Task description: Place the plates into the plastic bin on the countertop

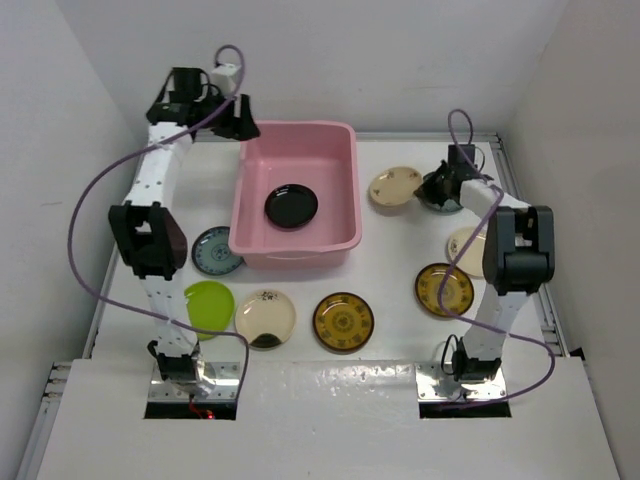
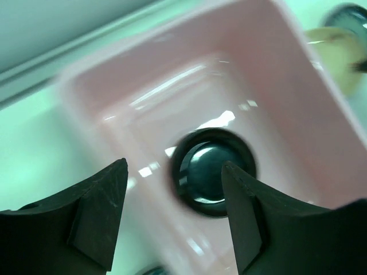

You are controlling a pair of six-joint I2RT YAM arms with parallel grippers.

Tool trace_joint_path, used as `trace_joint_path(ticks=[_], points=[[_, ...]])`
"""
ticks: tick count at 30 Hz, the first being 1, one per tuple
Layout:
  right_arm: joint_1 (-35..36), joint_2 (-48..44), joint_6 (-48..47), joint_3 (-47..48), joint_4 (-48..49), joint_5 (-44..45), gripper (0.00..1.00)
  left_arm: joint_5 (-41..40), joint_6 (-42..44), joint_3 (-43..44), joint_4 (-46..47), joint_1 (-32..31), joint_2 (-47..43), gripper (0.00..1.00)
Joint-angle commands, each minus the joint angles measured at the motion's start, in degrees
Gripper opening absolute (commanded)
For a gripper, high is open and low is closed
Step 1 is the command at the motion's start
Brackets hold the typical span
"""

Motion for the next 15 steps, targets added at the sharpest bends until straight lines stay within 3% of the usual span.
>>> trace_joint_path(ticks=[1,4,7,11,15], points=[[1.4,-11.3,-4.2,3.7,4.5,5.8,0.00,-1.2,-0.4,-4.0,0.6,7.6,-5.2,0.67],[5.5,-14.3,-8.6,8.3,3.9,8.0,0.00,-4.0,1.8,-11.7,0.6,15.1,-7.2,0.67],[11.3,-13.2,-13.1,14.4,2.1,7.5,0.00,-6.3,6.0,-19.0,0.6,17.7,-9.6,0.67],[18.8,-4.2,-15.8,23.6,-3.8,1.1,0.00,-7.8,9.7,-33.0,0.6,18.8,-12.2,0.67],[25.9,6.6,-16.7,38.0,-12.9,-5.6,0.00,-7.1,11.0,-41.1,1.2,18.8,-14.2,0.71]])
